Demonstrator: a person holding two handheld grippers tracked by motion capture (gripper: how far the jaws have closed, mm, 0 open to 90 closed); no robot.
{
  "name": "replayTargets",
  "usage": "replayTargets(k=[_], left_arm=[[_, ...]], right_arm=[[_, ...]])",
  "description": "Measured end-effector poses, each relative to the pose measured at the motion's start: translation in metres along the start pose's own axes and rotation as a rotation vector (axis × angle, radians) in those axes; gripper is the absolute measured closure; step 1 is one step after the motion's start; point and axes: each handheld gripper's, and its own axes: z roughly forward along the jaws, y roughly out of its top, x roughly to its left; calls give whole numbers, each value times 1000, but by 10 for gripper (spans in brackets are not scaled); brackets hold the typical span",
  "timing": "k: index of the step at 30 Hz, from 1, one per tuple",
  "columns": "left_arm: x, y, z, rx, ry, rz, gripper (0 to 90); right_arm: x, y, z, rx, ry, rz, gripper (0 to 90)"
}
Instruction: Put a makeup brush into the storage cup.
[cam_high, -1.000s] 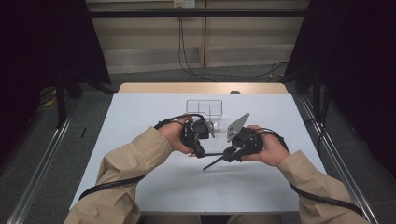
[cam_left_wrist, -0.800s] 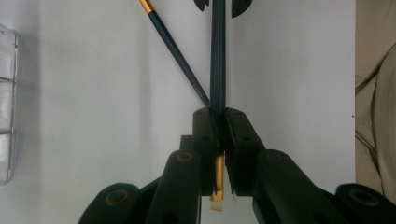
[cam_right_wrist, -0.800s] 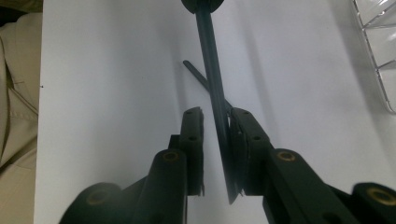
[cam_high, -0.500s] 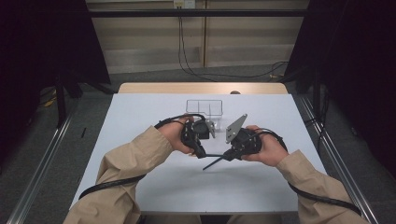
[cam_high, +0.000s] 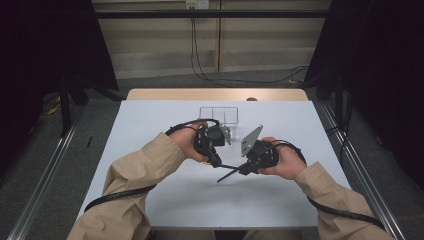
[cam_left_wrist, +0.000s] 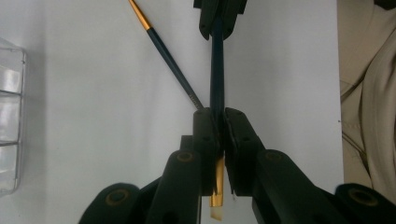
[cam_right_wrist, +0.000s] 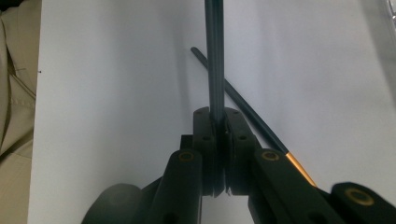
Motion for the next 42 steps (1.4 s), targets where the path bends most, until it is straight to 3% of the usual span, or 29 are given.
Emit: replayTargets(k=[3, 21, 24, 32, 35, 39, 42], left_arm=[[2, -1, -2, -7, -4, -3, 840], [6, -8, -4, -42, 6, -43, 809], [6, -9, -4, -47, 9, -49, 753], [7, -14, -7, -127, 30, -105, 548], [7, -17, -7, -151, 51, -108, 483], [10, -21, -8, -168, 85, -116, 276], [11, -24, -9, -209, 88, -133, 244]], right_arm=[[-1, 0, 2, -11, 1, -15, 855], [0, 2, 4, -20, -18, 4, 858], [0, 1, 2, -27, -19, -7, 858], [-2, -5, -2, -28, -32, 12, 858], [-2, -7, -2, -38, -37, 18, 858], [-2, -10, -2, -42, -37, 31, 858], [-3, -12, -2, -48, -39, 26, 858]])
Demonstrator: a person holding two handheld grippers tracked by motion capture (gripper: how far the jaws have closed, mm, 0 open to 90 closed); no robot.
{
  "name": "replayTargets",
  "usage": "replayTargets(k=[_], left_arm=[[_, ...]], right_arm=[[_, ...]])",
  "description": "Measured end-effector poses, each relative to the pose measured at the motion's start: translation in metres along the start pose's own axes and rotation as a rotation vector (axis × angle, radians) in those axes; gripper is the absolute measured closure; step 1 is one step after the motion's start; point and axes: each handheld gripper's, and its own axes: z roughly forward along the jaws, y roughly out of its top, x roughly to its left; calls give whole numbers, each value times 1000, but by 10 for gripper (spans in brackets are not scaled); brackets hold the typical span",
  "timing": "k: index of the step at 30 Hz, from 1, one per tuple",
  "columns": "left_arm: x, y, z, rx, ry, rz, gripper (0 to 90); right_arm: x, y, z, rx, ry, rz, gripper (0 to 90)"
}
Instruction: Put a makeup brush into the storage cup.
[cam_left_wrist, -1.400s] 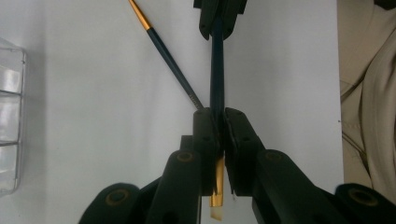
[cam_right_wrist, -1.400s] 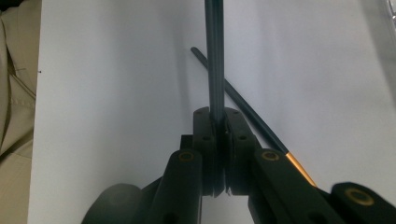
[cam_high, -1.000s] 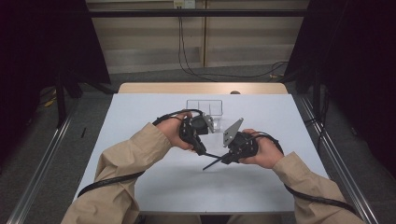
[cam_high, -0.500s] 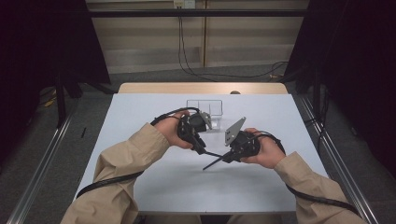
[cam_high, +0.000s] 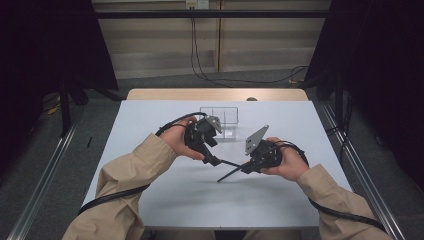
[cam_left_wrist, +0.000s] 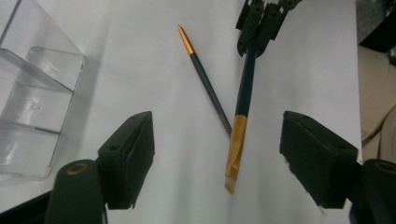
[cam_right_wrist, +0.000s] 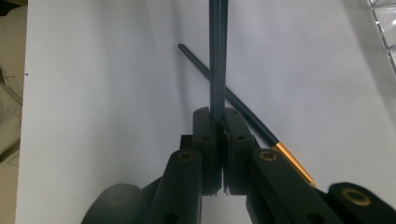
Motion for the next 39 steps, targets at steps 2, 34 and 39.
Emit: replayTargets(k=[2, 34, 39], left_arm=[[1, -2, -1, -27, -3, -17, 201], [5, -29, -3, -303, -4, -99, 62], [6, -30, -4, -286, 2, -89, 62]], right_arm=[[0, -1, -1, -8, 2, 14, 858], [-1, -17, -2, -121, -2, 79, 858], [0, -19, 1, -96, -4, 69, 859]])
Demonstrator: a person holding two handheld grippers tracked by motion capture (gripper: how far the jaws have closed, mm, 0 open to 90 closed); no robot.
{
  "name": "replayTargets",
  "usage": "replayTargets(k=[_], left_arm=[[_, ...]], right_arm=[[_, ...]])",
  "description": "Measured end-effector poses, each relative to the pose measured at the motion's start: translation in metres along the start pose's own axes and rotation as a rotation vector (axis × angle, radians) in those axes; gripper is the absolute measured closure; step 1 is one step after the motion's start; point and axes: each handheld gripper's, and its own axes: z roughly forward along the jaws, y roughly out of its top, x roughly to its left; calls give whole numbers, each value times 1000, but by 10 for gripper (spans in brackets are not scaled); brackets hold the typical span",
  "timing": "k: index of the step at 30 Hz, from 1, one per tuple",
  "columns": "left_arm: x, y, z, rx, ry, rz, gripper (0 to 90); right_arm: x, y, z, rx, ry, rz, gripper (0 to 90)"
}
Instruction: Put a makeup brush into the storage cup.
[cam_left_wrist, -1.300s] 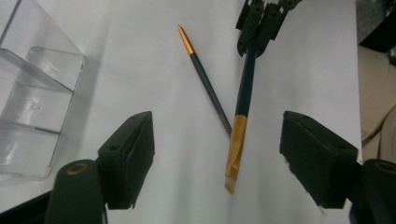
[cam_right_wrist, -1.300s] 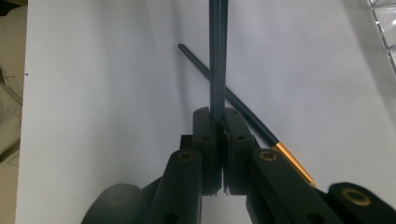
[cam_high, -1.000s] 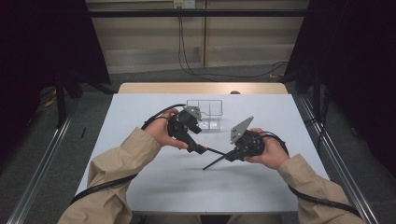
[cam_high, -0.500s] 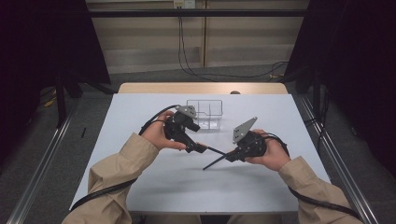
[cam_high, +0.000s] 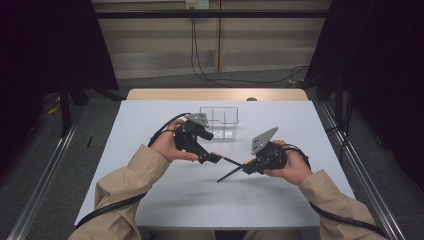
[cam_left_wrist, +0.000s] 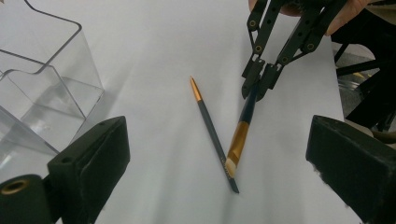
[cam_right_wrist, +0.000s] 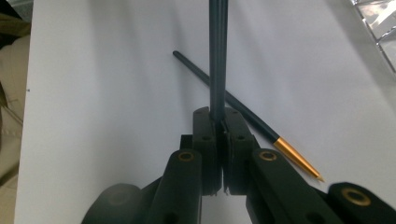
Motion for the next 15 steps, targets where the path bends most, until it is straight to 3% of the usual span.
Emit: replayTargets(k=[7, 15], left_arm=[[1, 1, -4, -16, 11, 1, 62], [0, 0, -4, -50, 16, -9, 62]], right_arm=[[-3, -2, -4, -16, -15, 21, 858], [-4, -5, -8, -93, -46, 61, 858]])
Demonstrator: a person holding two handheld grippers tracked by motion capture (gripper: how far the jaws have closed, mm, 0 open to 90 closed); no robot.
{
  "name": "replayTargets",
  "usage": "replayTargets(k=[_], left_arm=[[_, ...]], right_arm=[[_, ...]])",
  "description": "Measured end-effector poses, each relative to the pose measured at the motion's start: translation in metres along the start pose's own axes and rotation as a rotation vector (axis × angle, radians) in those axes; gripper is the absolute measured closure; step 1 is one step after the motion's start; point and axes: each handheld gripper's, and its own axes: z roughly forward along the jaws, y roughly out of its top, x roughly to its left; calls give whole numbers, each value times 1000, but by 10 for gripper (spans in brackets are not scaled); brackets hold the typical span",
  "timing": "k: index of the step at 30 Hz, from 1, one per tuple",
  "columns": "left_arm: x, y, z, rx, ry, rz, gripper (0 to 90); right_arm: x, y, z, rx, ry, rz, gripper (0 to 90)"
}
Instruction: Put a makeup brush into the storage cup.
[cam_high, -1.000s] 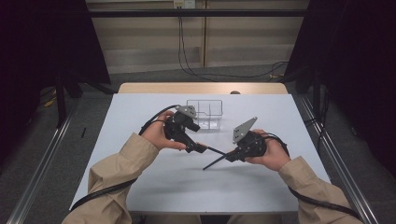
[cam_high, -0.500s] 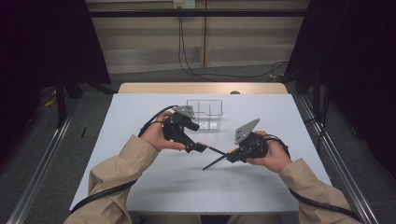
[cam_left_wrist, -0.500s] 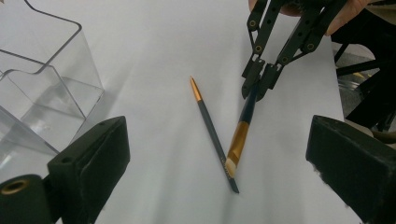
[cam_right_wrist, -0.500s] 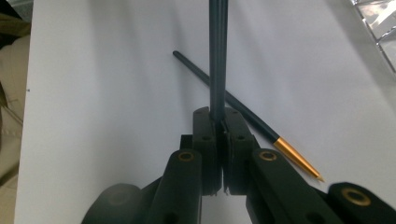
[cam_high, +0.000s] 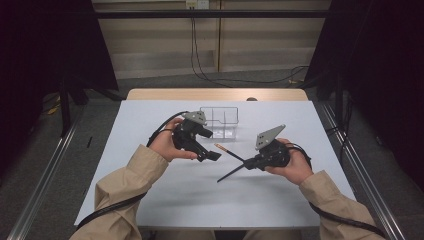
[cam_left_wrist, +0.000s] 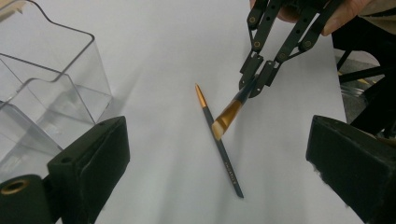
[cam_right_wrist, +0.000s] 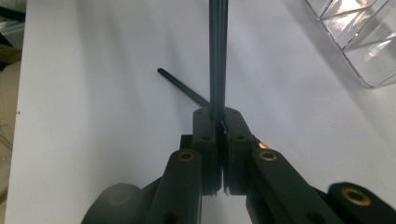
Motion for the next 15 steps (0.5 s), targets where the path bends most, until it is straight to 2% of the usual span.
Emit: replayTargets(k=[6, 15], left_arm=[[-1, 1, -4, -37, 3, -14, 63], [1, -6, -4, -97, 9, -42, 67]], right_arm=[[0, 1, 0, -64, -1, 32, 858], [1, 0, 0, -110, -28, 47, 859]])
